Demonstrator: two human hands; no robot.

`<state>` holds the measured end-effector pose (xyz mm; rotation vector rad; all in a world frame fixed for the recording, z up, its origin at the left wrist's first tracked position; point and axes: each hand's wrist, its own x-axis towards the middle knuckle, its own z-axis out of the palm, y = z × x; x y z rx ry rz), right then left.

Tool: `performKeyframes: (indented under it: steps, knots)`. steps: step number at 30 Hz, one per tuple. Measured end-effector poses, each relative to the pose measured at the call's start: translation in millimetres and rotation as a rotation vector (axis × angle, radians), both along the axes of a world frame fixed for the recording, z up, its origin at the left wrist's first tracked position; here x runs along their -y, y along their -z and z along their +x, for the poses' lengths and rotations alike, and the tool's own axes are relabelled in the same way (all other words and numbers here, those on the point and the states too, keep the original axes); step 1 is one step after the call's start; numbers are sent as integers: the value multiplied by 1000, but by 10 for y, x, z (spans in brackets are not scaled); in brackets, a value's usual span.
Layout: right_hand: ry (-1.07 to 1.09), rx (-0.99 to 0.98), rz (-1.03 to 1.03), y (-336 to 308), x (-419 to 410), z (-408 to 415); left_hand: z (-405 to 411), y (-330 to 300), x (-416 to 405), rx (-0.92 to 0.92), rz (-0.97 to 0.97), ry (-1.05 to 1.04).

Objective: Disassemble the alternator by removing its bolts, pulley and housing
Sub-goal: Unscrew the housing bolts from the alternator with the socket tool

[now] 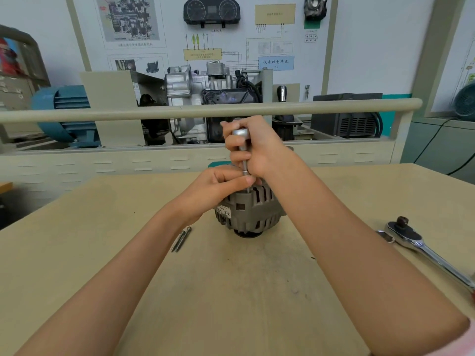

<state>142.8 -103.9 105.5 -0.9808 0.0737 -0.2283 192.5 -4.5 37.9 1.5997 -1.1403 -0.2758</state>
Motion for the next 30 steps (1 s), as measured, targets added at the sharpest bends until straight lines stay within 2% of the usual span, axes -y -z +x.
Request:
performKeyframes:
  steps: [3,5,8,10,12,13,15,17,20,22,25,28,30]
  knots:
    - [501,104,67,49,-95,55,-12,23,23,39,-1,-78]
    - [619,129,116,65,-100,86,-16,37,42,40,-12,-100]
    - [424,43,-7,28,-71,58,7,45,42,11,5,-76]
    - [103,-8,-64,-12,0,57,20,23,26,-15,23,-42]
    - [-197,-14,-12,-21,96,66,20,14,16,-27,37,-5]
    - [-288,-10,5,-16,130,59,18,14,11,-24,42,8]
    - [-327,1,13,-7,138,16,3,8,-1,-10,30,23]
    - [-145,37,17,15,75,7,12,19,7,3,10,0]
    - [428,160,71,90,-70,29,-11,21,26,49,-13,-64]
    - [581,222,102,114,-113,49,-24,23,37,55,-19,-84]
    - [389,117,-16,76,-65,39,-2,35,39,30,6,-68]
    - [-80,46,-44,16,74,54,22,22,24,0,21,-19]
    - [-309,40,-3,17,142,68,27,16,14,-4,25,4]
